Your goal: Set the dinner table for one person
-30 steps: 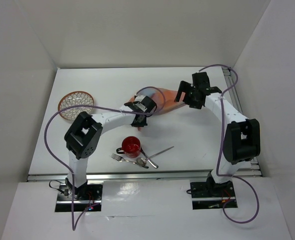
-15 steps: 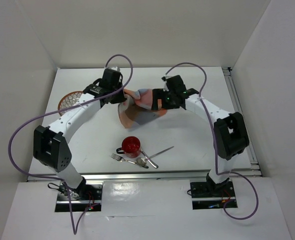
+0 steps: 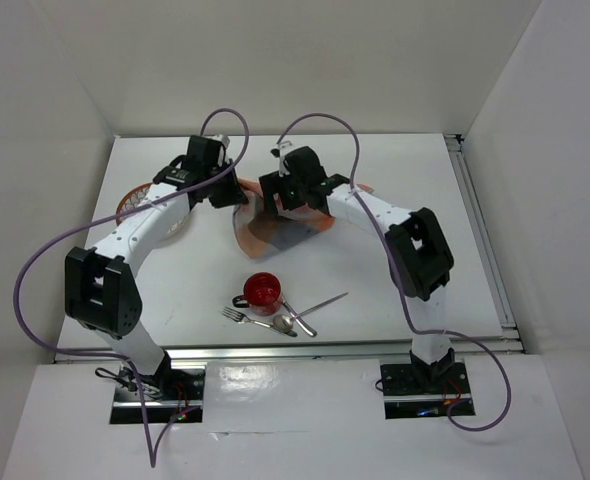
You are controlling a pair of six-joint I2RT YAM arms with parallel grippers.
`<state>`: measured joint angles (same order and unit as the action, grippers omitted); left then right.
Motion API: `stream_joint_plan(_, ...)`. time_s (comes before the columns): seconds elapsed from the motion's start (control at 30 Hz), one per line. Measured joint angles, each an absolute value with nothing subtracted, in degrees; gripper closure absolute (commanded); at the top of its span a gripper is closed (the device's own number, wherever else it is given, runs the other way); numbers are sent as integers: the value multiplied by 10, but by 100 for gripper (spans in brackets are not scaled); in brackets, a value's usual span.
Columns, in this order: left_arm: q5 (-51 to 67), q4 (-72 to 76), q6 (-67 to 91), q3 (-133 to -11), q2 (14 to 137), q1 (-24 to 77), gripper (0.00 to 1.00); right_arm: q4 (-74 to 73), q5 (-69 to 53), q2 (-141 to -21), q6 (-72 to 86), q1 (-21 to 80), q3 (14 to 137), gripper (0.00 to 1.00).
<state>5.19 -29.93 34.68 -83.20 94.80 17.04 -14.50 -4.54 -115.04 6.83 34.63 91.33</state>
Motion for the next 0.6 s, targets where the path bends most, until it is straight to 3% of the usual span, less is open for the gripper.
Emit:
stream_joint_plan(0.17,71,-295,347,-831,948,157,100,-138,-48,-1245,56,348,1001,24)
stream_joint_plan(0.2,75,-294,347,-831,948,154,100,-138,-48,-1256,54,349,1010,38)
stream_joint_plan(0.3,83,-292,347,-831,948,147,100,-142,-38,-1280,50,354,1030,61)
stream_joint_plan(0.33,86,-292,347,-831,948,145,100,-142,-35,-1282,50,357,1032,77)
stream_joint_plan(0.4,91,-291,347,-831,948,140,100,-142,-23,-1282,51,358,1032,96)
stream_joint_plan(0.43,93,-292,346,-831,947,138,100,-141,-20,-1281,53,358,1032,100)
stream_joint_plan(0.6,102,-294,344,-831,942,111,100,-151,3,-1228,60,350,1007,100)
